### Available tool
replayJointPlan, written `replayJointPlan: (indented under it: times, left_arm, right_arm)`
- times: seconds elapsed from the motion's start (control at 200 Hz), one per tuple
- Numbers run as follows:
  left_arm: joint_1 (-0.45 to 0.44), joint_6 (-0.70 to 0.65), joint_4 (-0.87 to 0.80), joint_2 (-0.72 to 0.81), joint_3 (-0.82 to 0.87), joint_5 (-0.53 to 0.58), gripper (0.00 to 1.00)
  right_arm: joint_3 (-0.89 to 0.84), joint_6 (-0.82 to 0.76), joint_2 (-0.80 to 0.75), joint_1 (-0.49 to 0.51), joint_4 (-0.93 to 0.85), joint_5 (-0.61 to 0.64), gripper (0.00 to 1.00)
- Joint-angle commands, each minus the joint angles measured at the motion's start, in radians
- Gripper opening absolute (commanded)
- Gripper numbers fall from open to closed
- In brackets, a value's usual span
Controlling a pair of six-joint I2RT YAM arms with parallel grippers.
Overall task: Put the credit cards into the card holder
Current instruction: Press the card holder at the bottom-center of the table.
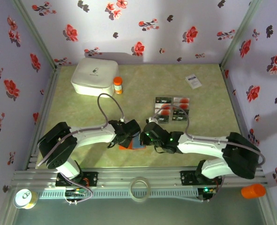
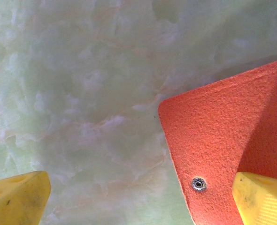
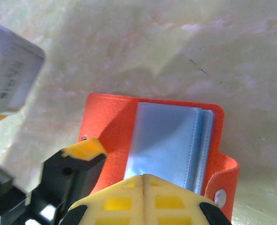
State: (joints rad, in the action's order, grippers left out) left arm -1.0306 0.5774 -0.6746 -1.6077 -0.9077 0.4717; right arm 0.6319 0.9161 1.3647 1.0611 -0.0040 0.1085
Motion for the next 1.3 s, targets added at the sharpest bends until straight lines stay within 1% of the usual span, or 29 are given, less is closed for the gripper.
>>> replayJointPlan:
  times: [0.0,0.08,0.385,0.735,0.955,1.14,1.295]
  left_arm:
    - [-0.009,0.028,-0.019,-0.01,-0.009,0.028,1.0]
    - [-0.01,0.029,-0.019,-0.01,-0.005,0.028,1.0]
    - [-0.009,0.021,-0.008,-0.017,-0.002,0.029,1.0]
    - [-0.009,0.022,-0.004,-0.026,-0.007,0.031,1.0]
    - [-0.009,0.023,-0.023,0.002,-0.038,0.029,1.0]
    - [-0.009,0.034,-0.033,0.092,-0.128,-0.031,1.0]
    - [-0.009,0.061,-0.001,0.137,-0.204,-0.137,1.0]
  right_arm:
    - [0.022,-0.015,0.05,-0.001,0.01,0.037,0.0]
    - [0.011,-0.018,0.056,-0.019,0.003,0.048,0.0]
    - [-0.137,0.021,-0.043,-0.098,0.009,0.076,0.0]
    - [-0.25,0.085,-0.026,-0.103,0.112,0.071,0.0]
    - [-0.267,0.092,-0.026,-0.103,0.125,0.061,0.0]
    - [-0.27,0.092,-0.033,-0.103,0.125,0.061,0.0]
    - [-0.271,0.092,-0.028,-0.103,0.134,0.057,0.0]
